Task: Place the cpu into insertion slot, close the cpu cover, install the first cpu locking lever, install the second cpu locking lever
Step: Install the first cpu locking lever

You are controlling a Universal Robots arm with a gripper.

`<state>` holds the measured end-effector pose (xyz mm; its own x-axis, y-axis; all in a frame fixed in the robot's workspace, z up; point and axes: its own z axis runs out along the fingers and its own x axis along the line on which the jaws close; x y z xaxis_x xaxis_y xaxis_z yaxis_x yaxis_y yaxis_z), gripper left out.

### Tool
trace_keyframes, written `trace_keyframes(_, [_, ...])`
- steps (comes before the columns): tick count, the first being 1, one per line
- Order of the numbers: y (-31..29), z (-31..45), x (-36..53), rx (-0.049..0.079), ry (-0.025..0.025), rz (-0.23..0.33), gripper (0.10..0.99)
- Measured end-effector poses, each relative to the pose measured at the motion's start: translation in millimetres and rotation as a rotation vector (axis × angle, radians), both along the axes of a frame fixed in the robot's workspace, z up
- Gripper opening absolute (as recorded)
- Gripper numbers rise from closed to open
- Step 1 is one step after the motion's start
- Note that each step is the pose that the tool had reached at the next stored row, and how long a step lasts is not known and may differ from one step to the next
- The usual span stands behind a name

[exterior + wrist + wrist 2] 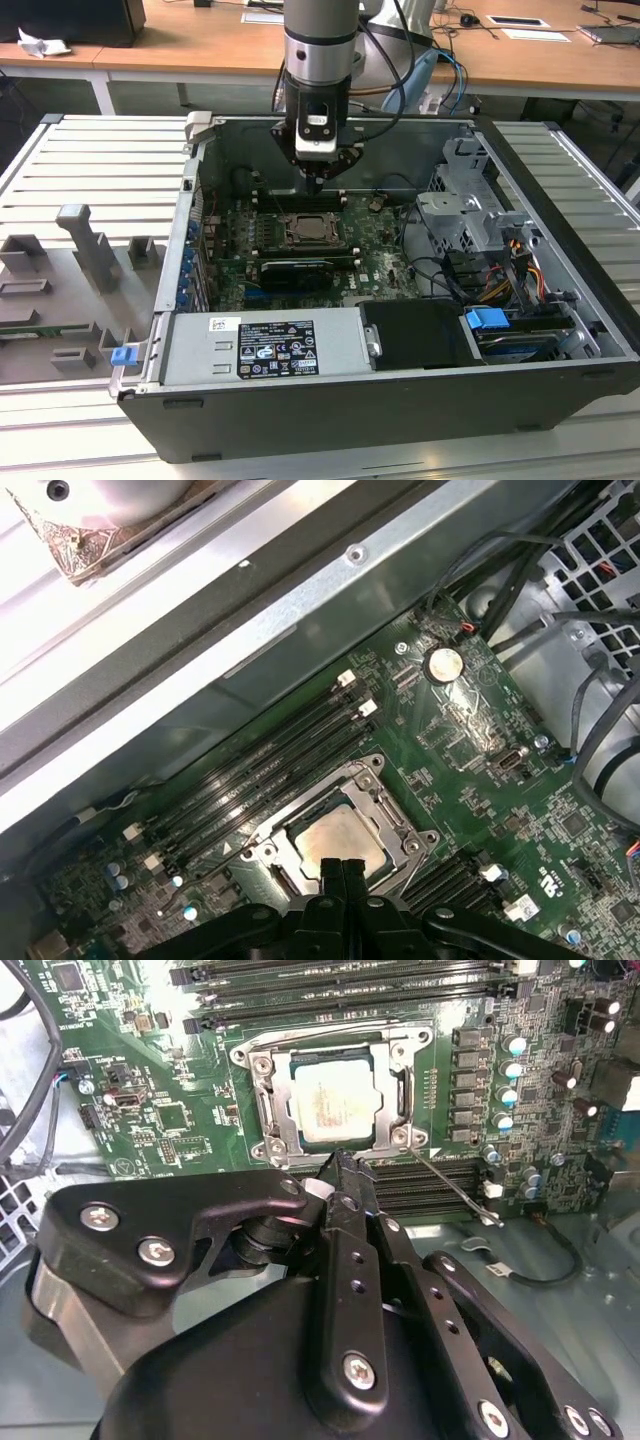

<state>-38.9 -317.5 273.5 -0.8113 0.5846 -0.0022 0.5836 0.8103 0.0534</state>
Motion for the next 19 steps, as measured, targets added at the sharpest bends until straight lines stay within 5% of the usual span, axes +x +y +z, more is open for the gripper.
trace_keyframes(19, [-0.5,-0.2,-0.1,0.000,0.0000,0.141,0.106])
